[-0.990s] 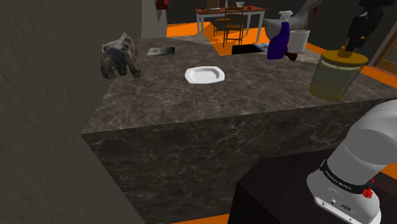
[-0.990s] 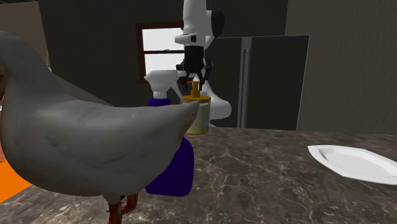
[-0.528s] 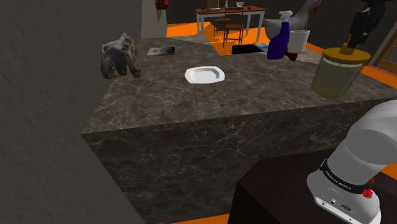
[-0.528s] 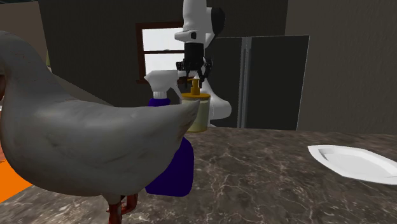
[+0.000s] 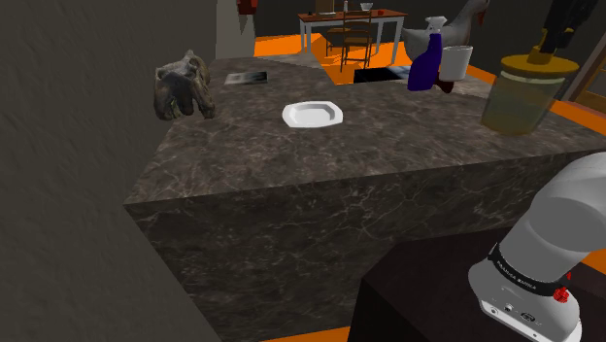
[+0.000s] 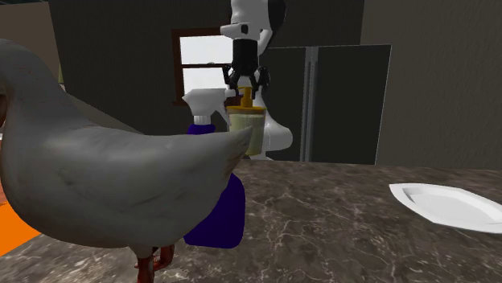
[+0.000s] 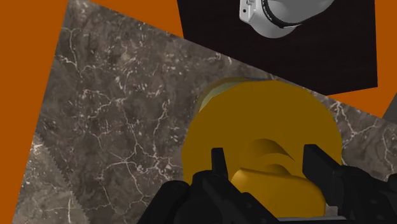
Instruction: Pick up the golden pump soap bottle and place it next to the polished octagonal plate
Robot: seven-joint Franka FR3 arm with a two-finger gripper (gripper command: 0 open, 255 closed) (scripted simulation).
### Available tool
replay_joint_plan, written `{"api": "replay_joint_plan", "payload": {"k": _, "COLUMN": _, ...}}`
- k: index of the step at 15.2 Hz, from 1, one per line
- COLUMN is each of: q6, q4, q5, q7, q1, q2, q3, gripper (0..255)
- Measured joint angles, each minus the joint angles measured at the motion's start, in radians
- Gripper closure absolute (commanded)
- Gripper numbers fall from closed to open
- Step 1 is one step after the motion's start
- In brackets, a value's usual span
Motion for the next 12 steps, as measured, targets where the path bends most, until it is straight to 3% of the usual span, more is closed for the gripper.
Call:
{"api": "replay_joint_plan", "payload": {"k": 7, "q6": -0.077, "q4": 0.136, "q5": 0.010, "q7": -0.013, "q1": 0.007, "q2": 0.059, "q3": 0.009, "gripper": 255}}
{"api": "replay_joint_plan", "payload": {"k": 12, "q6": -0.070, "q4": 0.140, "q5": 0.088, "q7": 0.083, "q1": 0.014, "q2": 0.087, "q3": 0.095, "gripper": 255}}
